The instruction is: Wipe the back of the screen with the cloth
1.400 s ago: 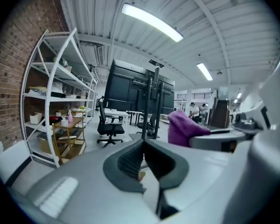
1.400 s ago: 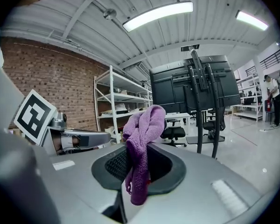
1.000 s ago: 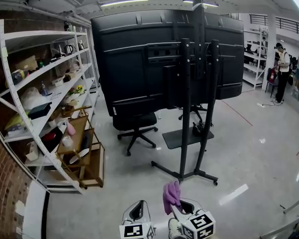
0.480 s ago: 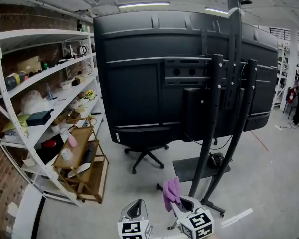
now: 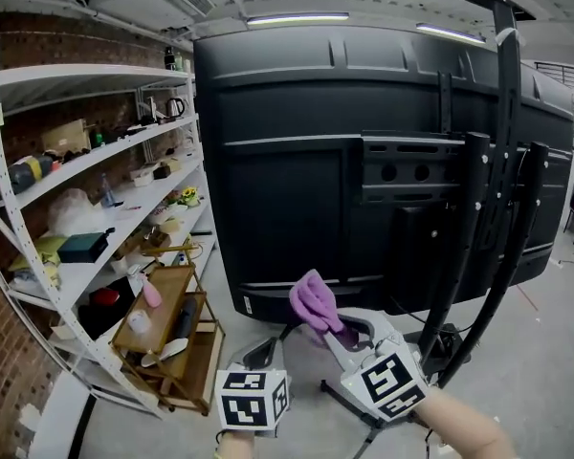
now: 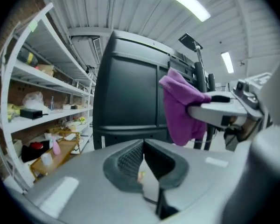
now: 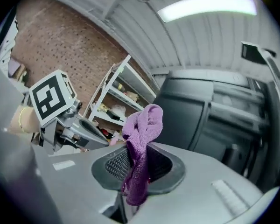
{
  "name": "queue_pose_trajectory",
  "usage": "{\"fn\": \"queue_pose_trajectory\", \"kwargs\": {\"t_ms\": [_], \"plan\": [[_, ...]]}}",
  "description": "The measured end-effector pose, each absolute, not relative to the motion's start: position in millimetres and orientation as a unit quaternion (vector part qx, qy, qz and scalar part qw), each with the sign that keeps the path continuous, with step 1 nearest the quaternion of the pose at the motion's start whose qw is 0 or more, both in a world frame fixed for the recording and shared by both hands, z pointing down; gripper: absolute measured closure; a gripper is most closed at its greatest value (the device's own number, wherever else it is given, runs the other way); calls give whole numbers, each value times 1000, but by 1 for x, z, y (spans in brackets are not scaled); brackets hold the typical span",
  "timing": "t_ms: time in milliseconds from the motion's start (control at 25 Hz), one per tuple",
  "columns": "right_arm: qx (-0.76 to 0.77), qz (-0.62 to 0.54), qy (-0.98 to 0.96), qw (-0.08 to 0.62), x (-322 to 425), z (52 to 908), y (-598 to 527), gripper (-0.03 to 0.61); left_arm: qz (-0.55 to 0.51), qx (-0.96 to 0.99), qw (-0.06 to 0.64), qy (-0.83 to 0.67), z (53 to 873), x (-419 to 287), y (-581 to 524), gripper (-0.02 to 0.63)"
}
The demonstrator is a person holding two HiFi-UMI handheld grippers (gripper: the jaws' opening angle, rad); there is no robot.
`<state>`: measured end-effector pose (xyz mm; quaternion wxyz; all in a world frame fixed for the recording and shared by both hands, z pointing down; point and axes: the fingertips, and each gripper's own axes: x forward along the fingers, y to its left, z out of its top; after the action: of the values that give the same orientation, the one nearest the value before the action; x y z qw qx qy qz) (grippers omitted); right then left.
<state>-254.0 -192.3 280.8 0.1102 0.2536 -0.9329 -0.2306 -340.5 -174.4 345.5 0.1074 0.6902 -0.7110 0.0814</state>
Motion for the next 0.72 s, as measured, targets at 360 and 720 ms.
{"fn": "queue_pose_trajectory", "kwargs": {"t_ms": [360, 720], "plan": [[347, -494, -792, 89, -363, 7, -276, 512, 44, 695, -65, -715, 65, -450, -277, 606], [501, -589, -620, 135, -392, -104, -343, 514, 11, 667, -159, -727, -33, -503, -323, 606]]}}
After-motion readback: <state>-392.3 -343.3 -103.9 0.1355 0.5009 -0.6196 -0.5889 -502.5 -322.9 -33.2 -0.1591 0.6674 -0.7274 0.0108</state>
